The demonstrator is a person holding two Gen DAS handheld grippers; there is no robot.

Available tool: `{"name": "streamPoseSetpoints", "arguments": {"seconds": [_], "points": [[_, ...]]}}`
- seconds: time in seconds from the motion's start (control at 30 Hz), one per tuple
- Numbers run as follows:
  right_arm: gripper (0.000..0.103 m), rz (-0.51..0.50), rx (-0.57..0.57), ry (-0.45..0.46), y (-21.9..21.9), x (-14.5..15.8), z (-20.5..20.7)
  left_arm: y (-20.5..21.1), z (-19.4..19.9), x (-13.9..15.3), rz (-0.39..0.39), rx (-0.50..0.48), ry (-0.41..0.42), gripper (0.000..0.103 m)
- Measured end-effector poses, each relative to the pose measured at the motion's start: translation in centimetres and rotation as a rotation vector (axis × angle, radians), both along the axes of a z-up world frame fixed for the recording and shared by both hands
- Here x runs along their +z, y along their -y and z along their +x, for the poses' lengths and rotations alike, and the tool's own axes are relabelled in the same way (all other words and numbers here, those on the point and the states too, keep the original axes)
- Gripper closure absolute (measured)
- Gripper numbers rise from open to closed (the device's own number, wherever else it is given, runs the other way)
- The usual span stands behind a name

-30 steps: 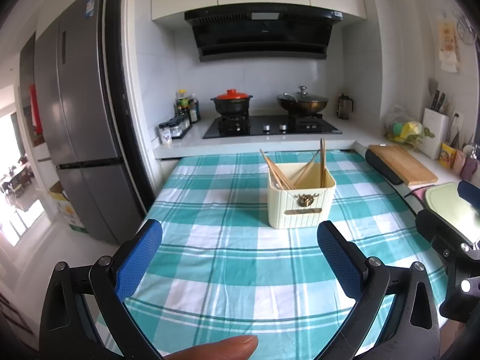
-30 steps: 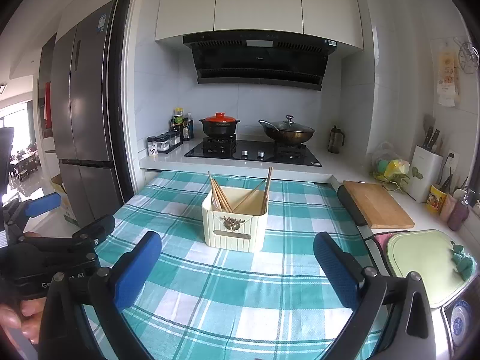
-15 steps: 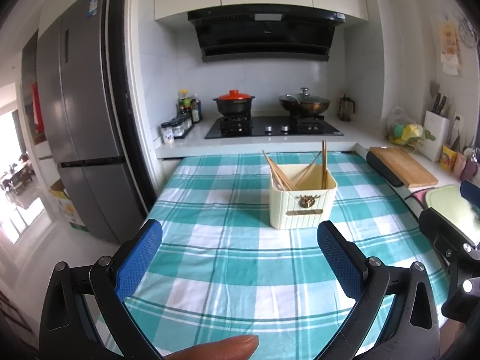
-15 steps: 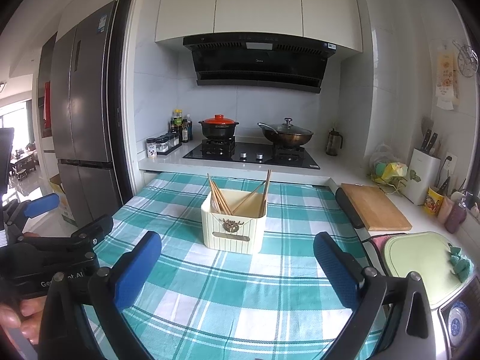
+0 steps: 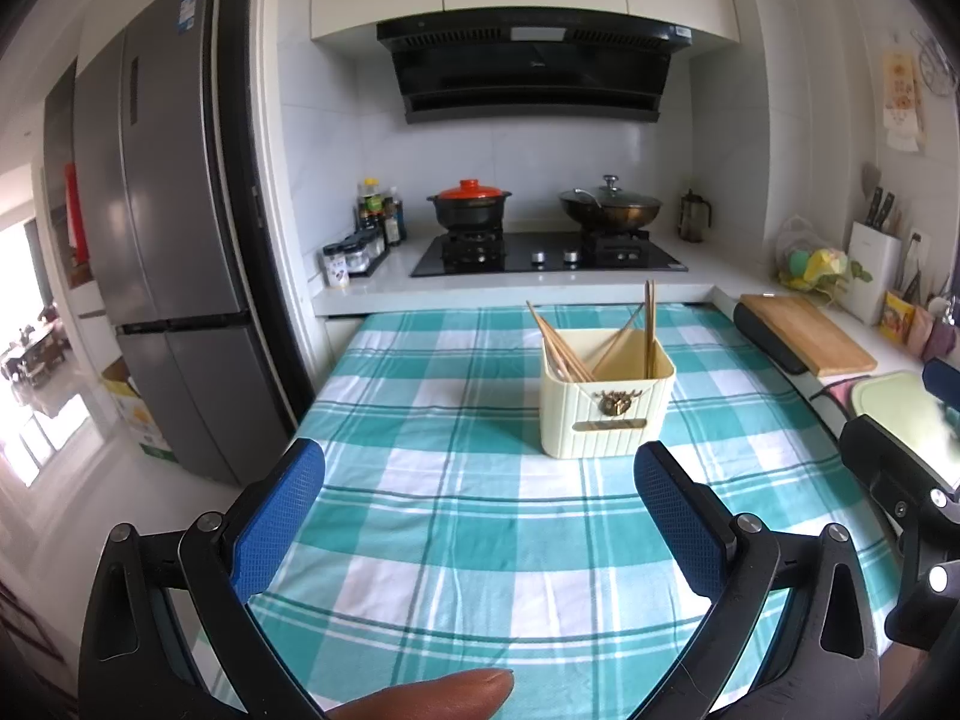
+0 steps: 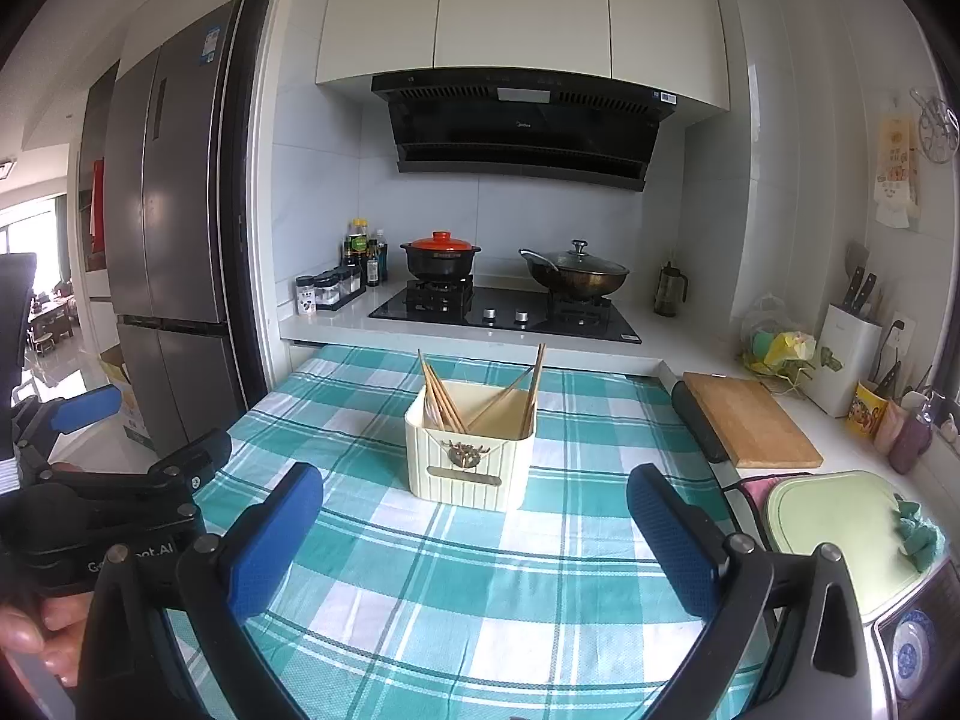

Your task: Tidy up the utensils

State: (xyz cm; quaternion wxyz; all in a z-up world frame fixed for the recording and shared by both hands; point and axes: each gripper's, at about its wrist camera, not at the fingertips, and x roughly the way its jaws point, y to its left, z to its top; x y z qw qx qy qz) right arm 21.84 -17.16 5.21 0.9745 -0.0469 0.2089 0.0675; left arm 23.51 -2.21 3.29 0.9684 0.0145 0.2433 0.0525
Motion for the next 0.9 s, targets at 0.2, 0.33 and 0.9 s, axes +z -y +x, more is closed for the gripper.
{"name": "streamPoseSetpoints", "arguments": {"seconds": [0.2, 0.33, 0.9], "points": [[0.0, 0.0, -0.001, 0.0, -0.09, 0.02, -0.02, -0.03, -0.03, 0.01, 0.0, 0.001, -0.002, 0.0], [0.0, 0.001, 0.001, 0.004, -0.04, 0.09, -0.05, -0.02, 0.0, 0.01, 0.0, -0.001, -0.002, 0.0], [0.0, 0.003, -0.006, 0.004, 0.71, -0.19, -0.13, 0.59, -0.03, 0.03, 0.003, -0.013, -0.012, 0.0]]}}
